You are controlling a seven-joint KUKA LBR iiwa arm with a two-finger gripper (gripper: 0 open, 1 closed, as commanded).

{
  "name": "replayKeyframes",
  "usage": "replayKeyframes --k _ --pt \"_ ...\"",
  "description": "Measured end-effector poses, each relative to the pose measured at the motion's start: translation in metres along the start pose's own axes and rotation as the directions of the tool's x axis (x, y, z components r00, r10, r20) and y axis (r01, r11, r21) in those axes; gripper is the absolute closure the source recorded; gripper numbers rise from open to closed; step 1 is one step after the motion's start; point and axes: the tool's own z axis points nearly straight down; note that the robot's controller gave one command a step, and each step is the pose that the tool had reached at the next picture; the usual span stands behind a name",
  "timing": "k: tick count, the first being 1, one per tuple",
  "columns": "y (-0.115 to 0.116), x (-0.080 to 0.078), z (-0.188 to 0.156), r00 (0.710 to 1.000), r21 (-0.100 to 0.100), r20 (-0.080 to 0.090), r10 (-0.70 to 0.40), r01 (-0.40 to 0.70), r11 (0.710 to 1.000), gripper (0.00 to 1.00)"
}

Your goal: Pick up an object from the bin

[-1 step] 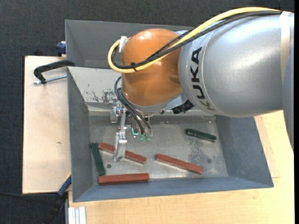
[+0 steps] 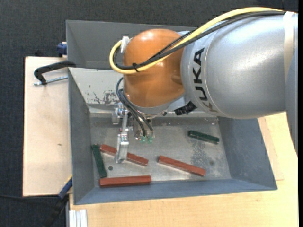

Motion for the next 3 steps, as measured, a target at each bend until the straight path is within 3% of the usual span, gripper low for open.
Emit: replayKeyframes --k 1,2,3 --pt "-0.022 -0.002 0.066 0.997 -0.001 0.003 0.082 -0.082 0.997 0.00" --pt "-0.030 -0.004 0.108 0.992 0.001 -0.003 0.124 -0.124 0.992 0.00" --pt "-0.036 -0.012 0.105 0.981 -0.002 0.004 0.194 -0.194 0.981 0.00"
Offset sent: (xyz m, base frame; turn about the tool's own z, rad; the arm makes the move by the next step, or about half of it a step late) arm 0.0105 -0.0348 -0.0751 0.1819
